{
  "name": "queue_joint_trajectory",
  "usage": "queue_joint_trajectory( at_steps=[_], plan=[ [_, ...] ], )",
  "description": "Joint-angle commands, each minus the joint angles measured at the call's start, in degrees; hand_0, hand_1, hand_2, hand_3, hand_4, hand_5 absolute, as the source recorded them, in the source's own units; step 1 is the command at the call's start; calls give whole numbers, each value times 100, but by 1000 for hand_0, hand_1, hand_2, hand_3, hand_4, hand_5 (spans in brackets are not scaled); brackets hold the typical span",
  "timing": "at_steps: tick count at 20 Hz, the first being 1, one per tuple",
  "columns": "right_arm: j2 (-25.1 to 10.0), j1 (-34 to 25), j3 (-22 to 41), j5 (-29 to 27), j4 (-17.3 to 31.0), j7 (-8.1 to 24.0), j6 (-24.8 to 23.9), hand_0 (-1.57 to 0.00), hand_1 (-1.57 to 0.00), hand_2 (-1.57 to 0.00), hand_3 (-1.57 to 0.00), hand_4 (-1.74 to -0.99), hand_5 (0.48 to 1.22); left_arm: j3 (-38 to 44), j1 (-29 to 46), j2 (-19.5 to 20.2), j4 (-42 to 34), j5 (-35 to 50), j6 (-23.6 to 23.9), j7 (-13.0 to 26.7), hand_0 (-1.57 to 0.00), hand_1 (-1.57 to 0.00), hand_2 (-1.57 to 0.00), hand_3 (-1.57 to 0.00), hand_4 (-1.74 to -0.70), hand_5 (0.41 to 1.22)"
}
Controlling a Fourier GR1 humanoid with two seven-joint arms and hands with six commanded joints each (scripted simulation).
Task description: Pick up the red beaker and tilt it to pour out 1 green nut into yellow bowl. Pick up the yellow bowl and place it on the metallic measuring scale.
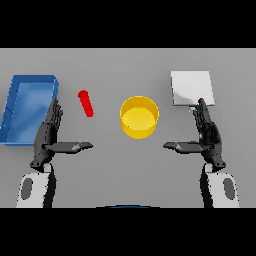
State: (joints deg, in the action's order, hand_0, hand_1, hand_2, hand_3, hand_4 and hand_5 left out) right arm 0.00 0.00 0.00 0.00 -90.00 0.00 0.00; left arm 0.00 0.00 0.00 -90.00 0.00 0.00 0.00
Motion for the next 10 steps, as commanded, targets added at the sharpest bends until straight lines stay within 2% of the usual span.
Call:
queue_joint_trajectory(
  at_steps=[1,6,7,8,9,10],
  plan=[
    [-4,-3,-5,-5,2,1,-3,1,1,1,1,-1167,599,5,-3,4,2,5,3,2,1,1,1,1,-1151,599],
    [-69,-42,-75,-77,18,-7,36,1,1,1,1,-1167,599,45,-35,51,57,36,-32,7,1,1,1,1,-1151,599],
    [-287,153,185,600,-205,-384,-171,1,1,1,1,-1167,599,-105,191,213,-172,-159,-106,-102,1,1,1,1,-1151,599],
    [-359,352,398,1074,-357,-585,-322,1,1,1,1,-1163,595,-227,324,287,-343,-300,-137,-139,1,1,1,1,-1156,599],
    [-402,431,496,1312,-462,-606,-400,1,1,1,1,-1162,594,-299,385,341,-470,-408,-128,-61,1,1,1,1,-1158,599],
    [-415,403,559,1500,-458,-497,-478,1,1,1,1,-1160,591,-375,406,346,-594,-459,-131,85,1,1,1,1,-1161,599]
  ],
)
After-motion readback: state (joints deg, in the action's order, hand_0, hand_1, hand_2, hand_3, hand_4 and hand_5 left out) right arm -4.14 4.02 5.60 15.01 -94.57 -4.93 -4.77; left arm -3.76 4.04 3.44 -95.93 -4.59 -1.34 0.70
